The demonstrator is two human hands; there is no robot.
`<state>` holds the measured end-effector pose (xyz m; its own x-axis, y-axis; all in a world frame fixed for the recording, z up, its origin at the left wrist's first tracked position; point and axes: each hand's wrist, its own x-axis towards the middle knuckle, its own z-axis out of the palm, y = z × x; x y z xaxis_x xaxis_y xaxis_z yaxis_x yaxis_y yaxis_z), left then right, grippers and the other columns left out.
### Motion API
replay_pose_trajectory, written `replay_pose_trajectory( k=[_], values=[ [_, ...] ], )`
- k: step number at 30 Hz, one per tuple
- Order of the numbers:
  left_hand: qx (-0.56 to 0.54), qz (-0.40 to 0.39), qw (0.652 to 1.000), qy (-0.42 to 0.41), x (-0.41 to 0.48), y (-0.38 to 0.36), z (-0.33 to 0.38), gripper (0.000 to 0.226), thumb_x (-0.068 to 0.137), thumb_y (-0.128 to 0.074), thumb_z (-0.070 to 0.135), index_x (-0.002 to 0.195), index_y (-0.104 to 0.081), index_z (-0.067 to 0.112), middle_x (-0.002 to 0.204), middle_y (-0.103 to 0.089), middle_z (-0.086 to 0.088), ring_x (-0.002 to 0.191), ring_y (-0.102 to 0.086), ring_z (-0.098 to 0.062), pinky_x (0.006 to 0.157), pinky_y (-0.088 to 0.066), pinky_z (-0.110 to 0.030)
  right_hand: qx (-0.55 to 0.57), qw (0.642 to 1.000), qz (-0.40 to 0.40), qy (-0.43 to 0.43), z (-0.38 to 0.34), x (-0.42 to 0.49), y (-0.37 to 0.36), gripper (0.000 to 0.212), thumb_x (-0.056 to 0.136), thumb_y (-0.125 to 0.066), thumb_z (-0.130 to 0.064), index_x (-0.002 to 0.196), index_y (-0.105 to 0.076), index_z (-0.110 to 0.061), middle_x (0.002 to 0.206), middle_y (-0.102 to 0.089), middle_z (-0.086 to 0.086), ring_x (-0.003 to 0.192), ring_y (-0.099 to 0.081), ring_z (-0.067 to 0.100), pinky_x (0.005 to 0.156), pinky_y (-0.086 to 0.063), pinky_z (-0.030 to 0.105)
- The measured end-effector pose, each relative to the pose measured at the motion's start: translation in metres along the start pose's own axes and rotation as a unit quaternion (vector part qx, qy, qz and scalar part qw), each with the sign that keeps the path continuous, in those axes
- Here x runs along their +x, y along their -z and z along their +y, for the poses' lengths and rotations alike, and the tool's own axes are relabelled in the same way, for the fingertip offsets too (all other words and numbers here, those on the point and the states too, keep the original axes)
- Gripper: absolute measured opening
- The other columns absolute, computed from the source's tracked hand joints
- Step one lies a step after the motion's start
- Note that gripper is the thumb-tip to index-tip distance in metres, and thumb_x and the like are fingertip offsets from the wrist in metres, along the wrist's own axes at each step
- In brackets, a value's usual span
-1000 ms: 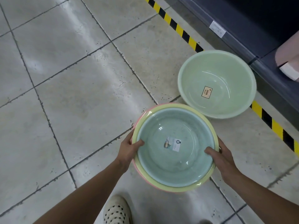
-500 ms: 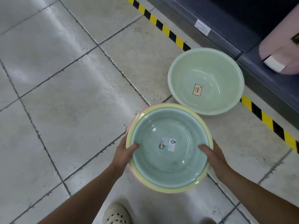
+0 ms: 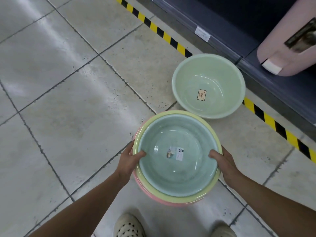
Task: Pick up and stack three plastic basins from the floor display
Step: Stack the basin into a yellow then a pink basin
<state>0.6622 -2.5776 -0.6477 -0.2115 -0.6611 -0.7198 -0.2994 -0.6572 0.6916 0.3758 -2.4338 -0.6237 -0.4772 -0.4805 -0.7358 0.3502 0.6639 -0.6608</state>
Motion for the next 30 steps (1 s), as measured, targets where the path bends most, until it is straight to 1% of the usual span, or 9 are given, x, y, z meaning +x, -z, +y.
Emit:
replay_pose_trajectory(
  k=[3,5,7,12,15,18,22,26,30],
  values=[
    [0.003,-0.009,1.0,0.007,-0.02,0.011,0.029,0.069,0.063,-0.075,0.023,0.13,-0.065,0.037,0.114,-0.075,0.001,0.101,-0.073,-0.025,0.085,-0.061,-0.044,0.006,1.0,0.009,-0.007,-0.017,-0.028,0.004,0.026,0.08,-0.067,-0.013,0.1,-0.071,-0.028,0.097,-0.074,0.004,0.087,-0.068,0.023,0.079,-0.056,0.04],
    [0.006,-0.014,1.0,0.009,-0.037,0.018,0.057,0.066,0.064,-0.075,0.022,0.128,-0.067,0.036,0.112,-0.076,0.002,0.1,-0.074,-0.024,0.084,-0.061,-0.042,0.008,1.0,0.015,-0.013,-0.038,-0.05,0.004,0.027,0.08,-0.068,-0.014,0.101,-0.072,-0.031,0.1,-0.076,0.004,0.091,-0.069,0.025,0.083,-0.056,0.043],
    [0.006,-0.017,1.0,0.009,-0.05,0.024,0.089,0.064,0.064,-0.075,0.021,0.126,-0.068,0.034,0.111,-0.077,0.0,0.1,-0.074,-0.025,0.082,-0.061,-0.041,0.014,1.0,0.015,-0.009,-0.066,-0.072,0.003,0.031,0.075,-0.068,-0.019,0.102,-0.073,-0.032,0.099,-0.076,0.003,0.091,-0.07,0.025,0.077,-0.057,0.039],
    [0.015,-0.057,0.998,-0.002,-0.075,0.029,0.179,0.065,0.063,-0.077,0.024,0.126,-0.069,0.033,0.112,-0.077,-0.004,0.101,-0.074,-0.03,0.087,-0.061,-0.049,0.035,0.999,0.035,0.006,-0.142,-0.118,0.007,0.033,0.09,-0.061,-0.003,0.108,-0.07,-0.029,0.098,-0.074,0.002,0.085,-0.068,0.02,0.065,-0.053,0.032],
    [0.029,-0.065,0.997,-0.015,-0.085,0.019,0.23,0.064,0.064,-0.075,0.021,0.127,-0.069,0.031,0.111,-0.077,-0.004,0.099,-0.074,-0.028,0.088,-0.06,-0.047,0.042,0.998,0.055,0.003,-0.185,-0.14,0.014,0.03,0.09,-0.062,-0.004,0.102,-0.068,-0.032,0.099,-0.073,0.001,0.087,-0.067,0.019,0.068,-0.052,0.033],
    [0.036,-0.081,0.996,-0.031,-0.091,0.001,0.277,0.065,0.064,-0.073,0.019,0.129,-0.068,0.029,0.111,-0.077,-0.004,0.099,-0.074,-0.027,0.083,-0.061,-0.041,0.049,0.996,0.073,-0.001,-0.226,-0.151,0.03,0.028,0.085,-0.067,-0.012,0.103,-0.069,-0.034,0.103,-0.074,0.001,0.093,-0.068,0.022,0.074,-0.053,0.035],
    [0.041,-0.089,0.995,-0.029,-0.081,-0.032,0.324,0.066,0.064,-0.073,0.018,0.129,-0.067,0.027,0.11,-0.077,-0.004,0.098,-0.074,-0.028,0.077,-0.061,-0.037,0.053,0.995,0.087,-0.004,-0.272,-0.142,0.052,0.044,0.067,-0.066,-0.025,0.11,-0.069,-0.033,0.103,-0.074,0.001,0.093,-0.068,0.022,0.071,-0.052,0.034],
    [0.043,-0.091,0.994,-0.036,-0.05,-0.071,0.359,0.067,0.063,-0.073,0.018,0.129,-0.067,0.028,0.109,-0.077,-0.003,0.093,-0.075,-0.022,0.069,-0.059,-0.03,0.066,0.993,0.099,0.012,-0.301,-0.104,0.076,0.032,0.084,-0.065,-0.013,0.108,-0.068,-0.034,0.103,-0.072,0.001,0.091,-0.067,0.022,0.073,-0.054,0.036],
    [0.053,-0.087,0.994,-0.036,-0.015,-0.104,0.38,0.068,0.062,-0.072,0.019,0.129,-0.067,0.028,0.111,-0.076,-0.003,0.097,-0.074,-0.024,0.071,-0.059,-0.03,0.066,0.992,0.107,0.0,-0.317,-0.055,0.093,0.032,0.087,-0.062,-0.011,0.113,-0.067,-0.029,0.104,-0.071,0.001,0.091,-0.065,0.021,0.069,-0.051,0.033]
  ],
)
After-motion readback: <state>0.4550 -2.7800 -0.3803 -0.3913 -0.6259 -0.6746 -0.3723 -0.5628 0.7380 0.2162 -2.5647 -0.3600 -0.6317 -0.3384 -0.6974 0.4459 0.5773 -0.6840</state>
